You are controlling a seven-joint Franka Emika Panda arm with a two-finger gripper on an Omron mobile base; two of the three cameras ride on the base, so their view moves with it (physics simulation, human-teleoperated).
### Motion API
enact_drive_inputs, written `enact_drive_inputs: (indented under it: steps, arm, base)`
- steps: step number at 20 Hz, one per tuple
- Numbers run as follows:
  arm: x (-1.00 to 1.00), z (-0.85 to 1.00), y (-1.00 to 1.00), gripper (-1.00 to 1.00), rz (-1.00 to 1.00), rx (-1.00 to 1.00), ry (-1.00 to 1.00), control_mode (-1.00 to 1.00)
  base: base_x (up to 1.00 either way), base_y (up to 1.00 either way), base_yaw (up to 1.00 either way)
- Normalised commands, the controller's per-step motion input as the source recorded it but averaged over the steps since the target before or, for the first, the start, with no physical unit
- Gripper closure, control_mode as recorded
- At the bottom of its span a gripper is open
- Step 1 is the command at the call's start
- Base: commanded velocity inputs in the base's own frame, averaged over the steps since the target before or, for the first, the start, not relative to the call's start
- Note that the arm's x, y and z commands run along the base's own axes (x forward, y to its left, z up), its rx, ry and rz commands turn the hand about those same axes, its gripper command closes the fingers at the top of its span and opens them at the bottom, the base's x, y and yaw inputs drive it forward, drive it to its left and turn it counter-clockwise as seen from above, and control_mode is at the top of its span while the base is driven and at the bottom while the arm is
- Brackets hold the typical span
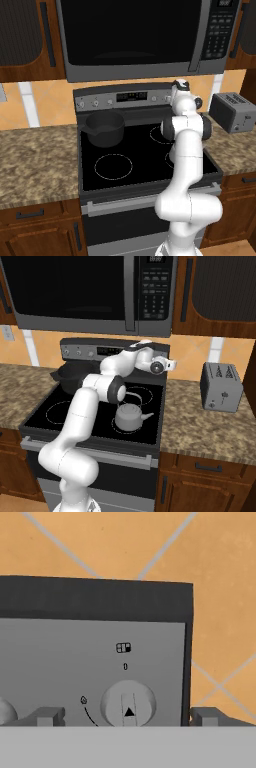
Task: Pick the kettle from the counter and place it on a stove burner. Then turn the burner on.
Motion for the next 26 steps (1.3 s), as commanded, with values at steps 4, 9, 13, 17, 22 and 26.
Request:
enact_drive_inputs:
  steps: [4, 9, 13, 17, 22, 26]
  arm:
    - [0.05, 0.00, 0.00, -1.00, 0.00, 0.00, 0.00, -1.00]
    - [0.08, 0.00, 0.00, -1.00, 0.00, 0.00, 0.00, -1.00]
    - [0.00, 0.00, 0.00, -1.00, 0.00, 0.00, 0.00, -1.00]
    - [0.00, 0.00, 0.00, -1.00, 0.00, 0.00, 0.00, -1.00]
    - [0.00, 0.00, 0.00, 1.00, 0.00, 0.00, 0.00, -1.00]
    - [0.00, 0.00, 0.00, 1.00, 0.00, 0.00, 0.00, -1.00]
  base:
    - [0.00, 0.00, 0.00]
    - [0.00, 0.00, 0.00]
    - [0.00, 0.00, 0.00]
    - [0.00, 0.00, 0.00]
    - [0.00, 0.00, 0.00]
    - [0.00, 0.00, 0.00]
